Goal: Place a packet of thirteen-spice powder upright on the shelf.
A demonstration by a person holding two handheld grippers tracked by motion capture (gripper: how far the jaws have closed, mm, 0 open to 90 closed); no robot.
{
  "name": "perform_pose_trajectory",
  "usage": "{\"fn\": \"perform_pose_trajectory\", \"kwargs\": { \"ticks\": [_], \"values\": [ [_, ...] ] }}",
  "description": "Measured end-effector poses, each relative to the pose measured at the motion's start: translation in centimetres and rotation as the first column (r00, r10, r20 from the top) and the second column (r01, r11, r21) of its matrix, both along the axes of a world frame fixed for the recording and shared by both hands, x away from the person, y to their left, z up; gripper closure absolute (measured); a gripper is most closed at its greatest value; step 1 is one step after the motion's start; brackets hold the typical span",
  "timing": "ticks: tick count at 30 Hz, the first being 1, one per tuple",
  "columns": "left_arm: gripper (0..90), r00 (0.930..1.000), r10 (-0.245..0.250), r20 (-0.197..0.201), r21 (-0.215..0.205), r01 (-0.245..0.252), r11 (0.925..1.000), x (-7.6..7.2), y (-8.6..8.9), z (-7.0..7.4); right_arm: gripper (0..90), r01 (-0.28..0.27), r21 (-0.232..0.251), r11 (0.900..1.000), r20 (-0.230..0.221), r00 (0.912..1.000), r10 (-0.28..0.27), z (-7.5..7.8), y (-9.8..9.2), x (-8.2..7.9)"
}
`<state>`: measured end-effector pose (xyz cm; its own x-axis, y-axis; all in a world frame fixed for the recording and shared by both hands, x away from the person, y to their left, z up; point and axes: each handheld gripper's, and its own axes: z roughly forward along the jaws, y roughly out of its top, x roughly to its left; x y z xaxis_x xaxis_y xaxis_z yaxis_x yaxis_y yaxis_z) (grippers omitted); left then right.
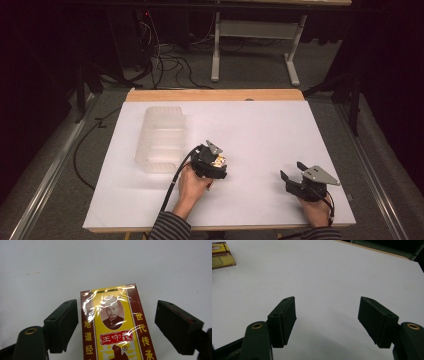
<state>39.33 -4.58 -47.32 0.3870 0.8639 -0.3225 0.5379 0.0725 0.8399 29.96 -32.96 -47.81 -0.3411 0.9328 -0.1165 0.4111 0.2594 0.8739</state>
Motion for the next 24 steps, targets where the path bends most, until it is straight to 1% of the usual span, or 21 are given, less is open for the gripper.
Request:
{"fn": "perform_pose_trajectory", "kwargs": {
  "ticks": [3, 6, 7, 8, 9, 10, 13, 16, 18, 24],
  "values": [
    [19.4, 0.9997, 0.015, -0.018, 0.009, -0.015, 0.9998, 0.4, 0.0, -0.2, 31.0, 0.0, 0.0, 1.0, 0.0, 1.0, 0.0, 0.0, 0.0, 0.0],
    [19.6, 0.9994, 0.022, -0.025, 0.018, -0.021, 0.9996, 0.5, 0.0, -0.4, 31.0, 0.001, 0.001, 1.0, -0.001, 1.0, -0.001, 0.0, 0.0, 0.0],
    [19.7, 0.9992, 0.028, -0.03, 0.029, -0.027, 0.9992, 0.6, -0.1, -0.6, 31.0, 0.0, 0.0, 1.0, 0.001, 1.0, 0.0, 0.0, 0.0, 0.0],
    [19.6, 0.9992, 0.028, -0.03, 0.029, -0.027, 0.9992, 0.6, -0.1, -0.6, 31.0, 0.0, 0.0, 1.0, 0.001, 1.0, 0.0, 0.0, 0.0, 0.0],
    [19.6, 0.999, 0.038, -0.025, 0.043, -0.036, 0.9984, 0.7, -0.2, -0.9, 31.0, 0.0, 0.001, 1.0, 0.0, 1.0, 0.0, 0.0, 0.0, 0.0],
    [20.0, 0.9989, 0.041, -0.022, 0.047, -0.04, 0.9981, 0.7, -0.3, -1.0, 30.9, -0.001, 0.002, 1.0, 0.002, 1.0, 0.001, 0.0, 0.0, 0.0],
    [22.8, 0.9985, 0.05, -0.019, 0.055, -0.049, 0.9973, 0.7, -0.5, -1.2, 30.9, -0.002, 0.003, 1.0, 0.002, 1.0, 0.002, 0.0, 0.0, 0.0],
    [28.1, 0.9985, 0.053, -0.014, 0.05, -0.052, 0.9974, 0.6, -0.7, -1.2, 30.9, -0.006, 0.0, 1.0, 0.004, 1.0, 0.006, 0.0, -0.1, 0.0],
    [28.7, 0.9985, 0.054, -0.011, 0.049, -0.054, 0.9974, 0.6, -0.7, -1.2, 30.9, -0.004, 0.002, 1.0, 0.003, 1.0, 0.004, 0.0, 0.0, 0.0],
    [31.3, 0.9988, 0.048, 0.01, 0.025, -0.048, 0.9986, 0.1, -0.8, -0.6, 30.9, -0.001, 0.002, 1.0, 0.002, 1.0, 0.001, 0.0, 0.0, 0.0]
  ]
}}
